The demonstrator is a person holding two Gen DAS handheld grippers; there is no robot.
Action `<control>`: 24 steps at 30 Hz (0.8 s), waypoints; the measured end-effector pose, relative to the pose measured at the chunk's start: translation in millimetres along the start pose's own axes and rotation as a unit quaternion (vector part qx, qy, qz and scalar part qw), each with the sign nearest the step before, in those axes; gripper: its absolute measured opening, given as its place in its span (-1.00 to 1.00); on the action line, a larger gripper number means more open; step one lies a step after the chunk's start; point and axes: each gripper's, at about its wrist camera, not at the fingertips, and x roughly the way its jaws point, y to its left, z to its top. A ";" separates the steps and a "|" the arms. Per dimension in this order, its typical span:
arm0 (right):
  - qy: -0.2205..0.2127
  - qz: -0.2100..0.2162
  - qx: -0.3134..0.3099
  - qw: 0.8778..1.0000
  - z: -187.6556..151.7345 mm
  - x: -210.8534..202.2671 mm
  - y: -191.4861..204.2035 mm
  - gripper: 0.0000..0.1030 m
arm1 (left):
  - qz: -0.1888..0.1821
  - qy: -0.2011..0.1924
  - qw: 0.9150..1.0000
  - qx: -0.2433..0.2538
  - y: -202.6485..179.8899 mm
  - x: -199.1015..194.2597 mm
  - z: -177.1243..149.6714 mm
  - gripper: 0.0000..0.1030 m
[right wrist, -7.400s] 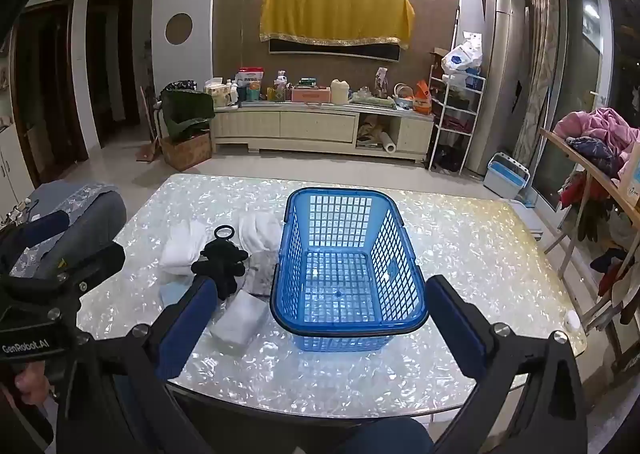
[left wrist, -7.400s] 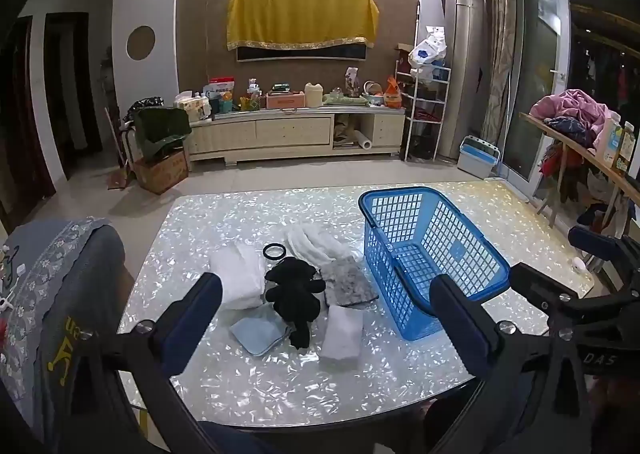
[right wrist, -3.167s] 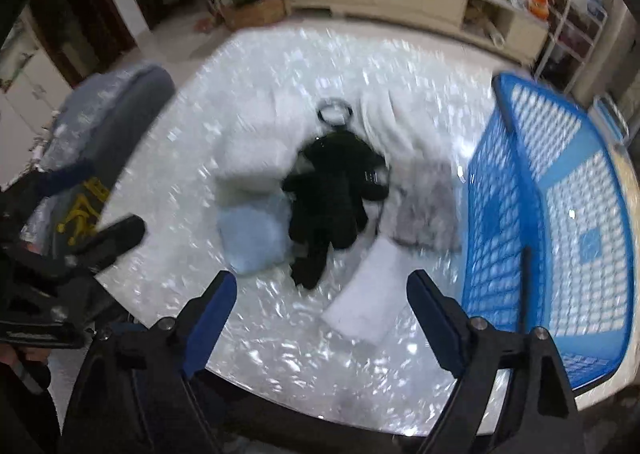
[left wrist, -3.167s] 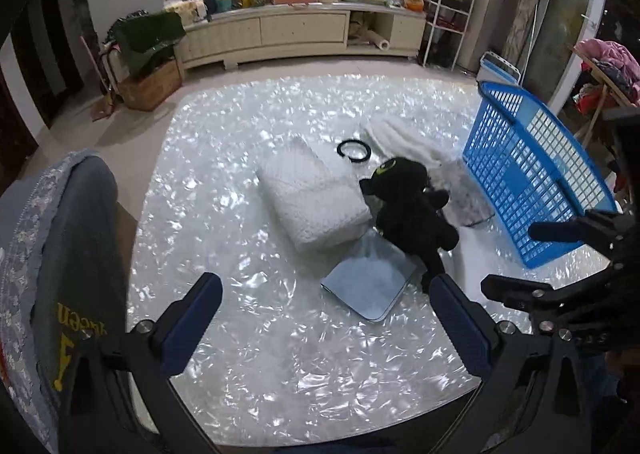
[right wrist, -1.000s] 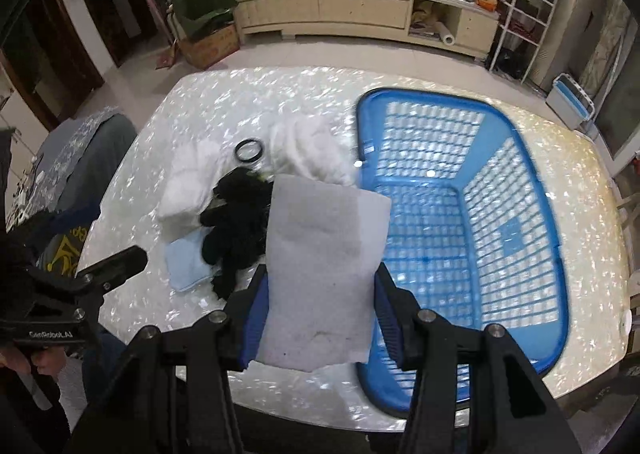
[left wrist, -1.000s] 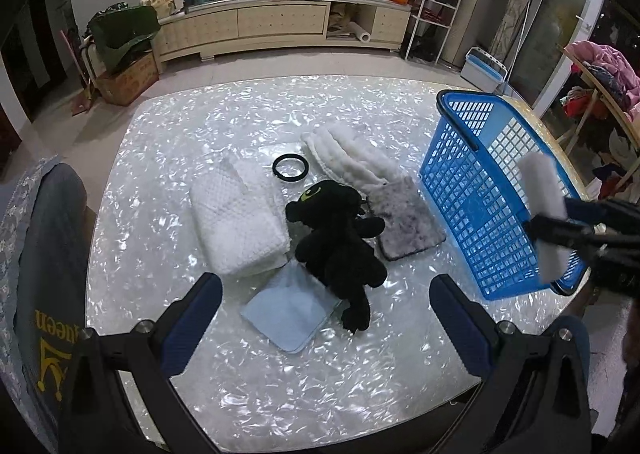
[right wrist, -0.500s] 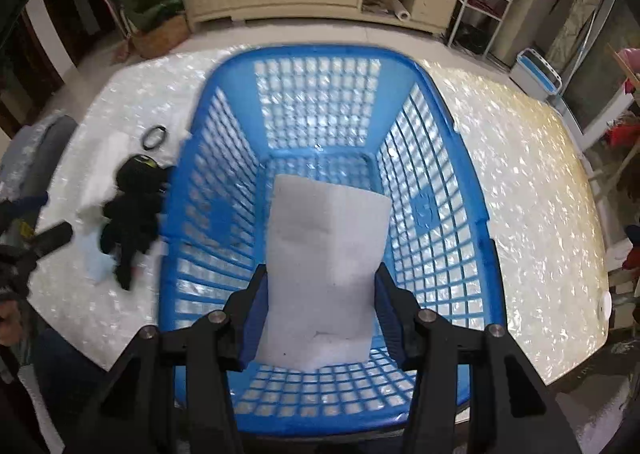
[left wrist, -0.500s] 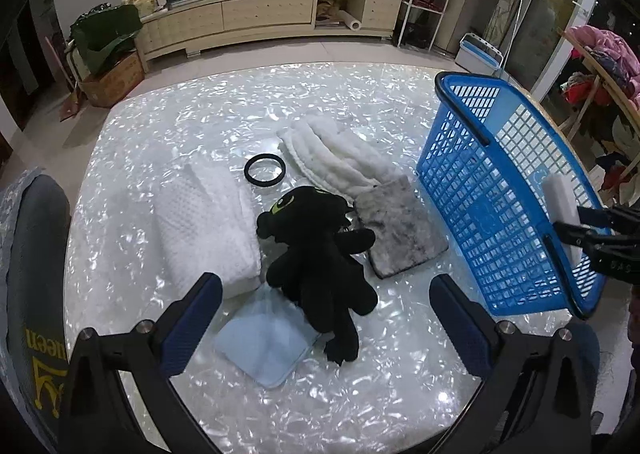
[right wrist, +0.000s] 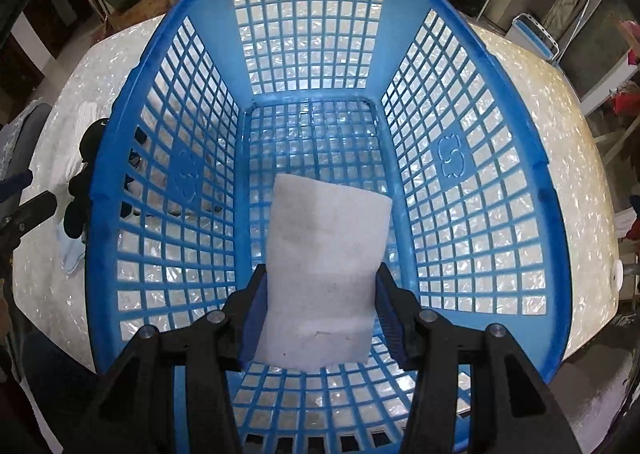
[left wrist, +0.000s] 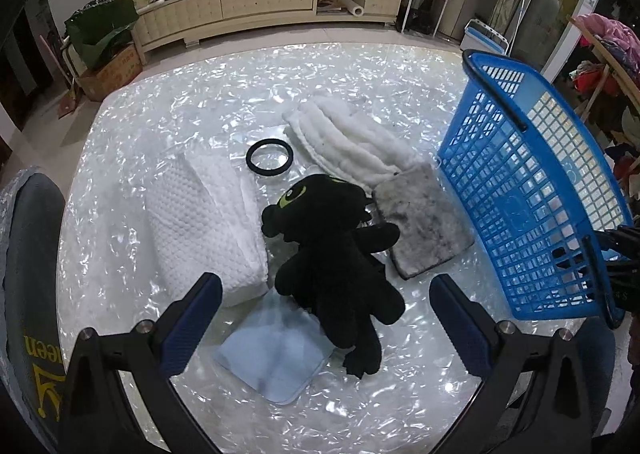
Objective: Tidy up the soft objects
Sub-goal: 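Carry the white cloth over the blue basket and release it inside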
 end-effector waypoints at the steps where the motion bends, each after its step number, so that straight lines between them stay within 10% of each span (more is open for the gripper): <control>1: 0.001 0.001 0.001 1.000 -1.0 -0.2 3.0 -0.06 | 0.000 0.001 1.000 0.001 0.3 1.7 0.3 1.00; 24: 0.015 0.024 -0.011 1.000 -0.3 11.7 4.9 0.22 | 0.025 0.051 0.998 0.010 4.8 79.3 21.4 1.00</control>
